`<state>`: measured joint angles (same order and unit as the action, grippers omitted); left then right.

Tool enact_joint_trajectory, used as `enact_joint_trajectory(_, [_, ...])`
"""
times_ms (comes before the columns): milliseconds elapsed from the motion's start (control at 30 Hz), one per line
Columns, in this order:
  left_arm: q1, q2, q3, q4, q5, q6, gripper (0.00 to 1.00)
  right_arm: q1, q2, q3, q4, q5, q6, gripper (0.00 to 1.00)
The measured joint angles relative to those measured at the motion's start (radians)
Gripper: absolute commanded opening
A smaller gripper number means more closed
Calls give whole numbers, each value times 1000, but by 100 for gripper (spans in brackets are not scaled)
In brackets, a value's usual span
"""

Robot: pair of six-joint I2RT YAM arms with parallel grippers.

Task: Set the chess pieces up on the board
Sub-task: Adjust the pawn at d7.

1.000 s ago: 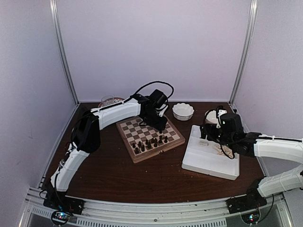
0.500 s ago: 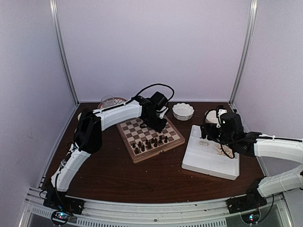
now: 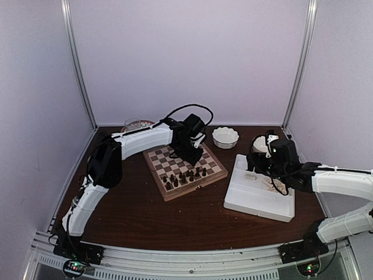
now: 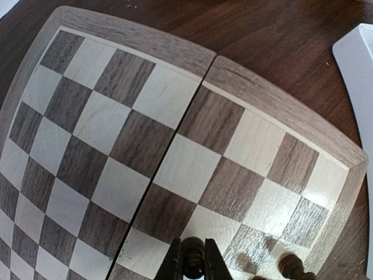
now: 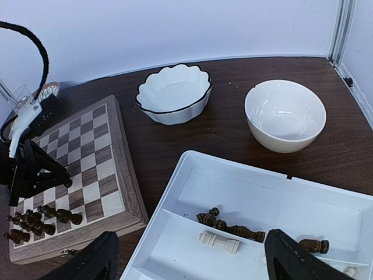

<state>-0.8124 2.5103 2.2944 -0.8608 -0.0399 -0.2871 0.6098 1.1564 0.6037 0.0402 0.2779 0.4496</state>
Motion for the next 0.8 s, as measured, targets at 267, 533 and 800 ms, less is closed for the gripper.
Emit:
enact_joint_trajectory(267, [0,-35,-56,-2,17,8,7,0,2,2,-3,0,-1,89])
enact_joint_trajectory(533, [0,-51,-85,1,64,8,7,0,12,7,-9,0,-2,89])
enact_joint_trajectory(800, [1,-78,-129,6,100,8,7,0,16,13,-11,0,-2,89])
